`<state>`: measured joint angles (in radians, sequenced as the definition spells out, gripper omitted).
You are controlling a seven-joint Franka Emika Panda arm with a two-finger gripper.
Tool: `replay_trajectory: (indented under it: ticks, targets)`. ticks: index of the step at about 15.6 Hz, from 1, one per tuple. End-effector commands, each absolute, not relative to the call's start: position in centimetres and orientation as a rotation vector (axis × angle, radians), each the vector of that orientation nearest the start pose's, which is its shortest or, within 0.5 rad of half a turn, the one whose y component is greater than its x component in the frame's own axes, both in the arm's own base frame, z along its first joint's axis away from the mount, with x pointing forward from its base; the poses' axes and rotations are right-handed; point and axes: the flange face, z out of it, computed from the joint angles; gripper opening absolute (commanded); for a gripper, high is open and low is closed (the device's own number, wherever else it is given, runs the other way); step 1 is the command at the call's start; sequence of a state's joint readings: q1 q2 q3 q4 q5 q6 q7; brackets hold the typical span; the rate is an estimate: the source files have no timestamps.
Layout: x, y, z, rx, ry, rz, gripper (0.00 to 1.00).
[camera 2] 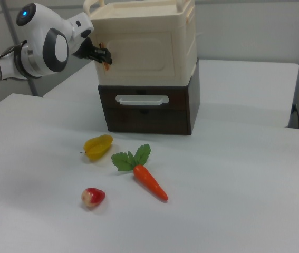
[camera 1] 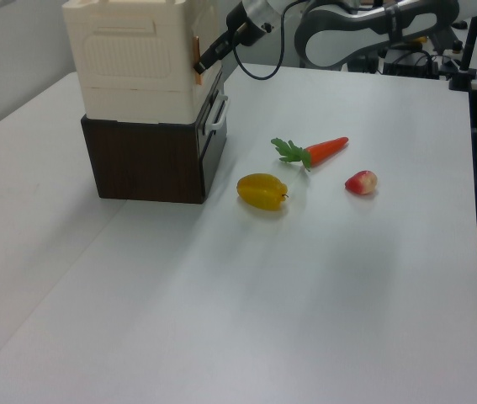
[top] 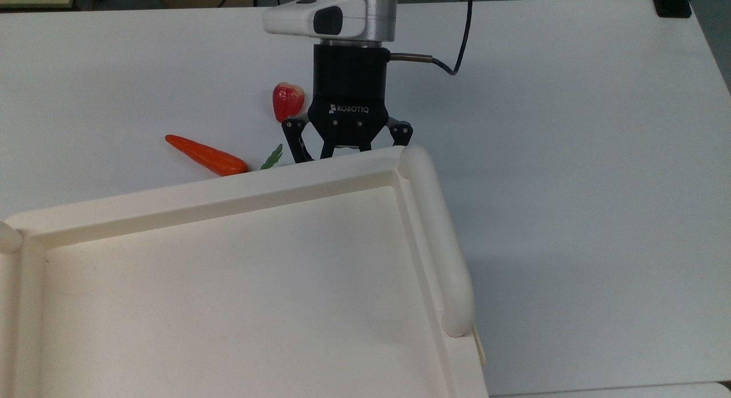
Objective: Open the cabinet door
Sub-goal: 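Close the gripper on the door's free edge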
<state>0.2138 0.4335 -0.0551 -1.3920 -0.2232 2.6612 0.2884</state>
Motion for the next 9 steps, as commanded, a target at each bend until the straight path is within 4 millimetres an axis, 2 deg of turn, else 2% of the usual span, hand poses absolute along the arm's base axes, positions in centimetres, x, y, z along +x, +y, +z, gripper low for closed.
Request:
replay_trajectory:
  ticks: [1, 5, 7, 9]
  targets:
    - [73.05, 13.97, 56.08, -2.848, -0.057, -1.357, 0.41]
    - [73.16, 14.17, 55.95, -2.841, -0.068, -1.369, 0.31]
    - [73.02, 14.85, 55.87, -2.833, -0.083, -1.371, 0.14]
    - [72.99, 14.96, 55.79, -2.833, -0.084, -1.368, 0.03]
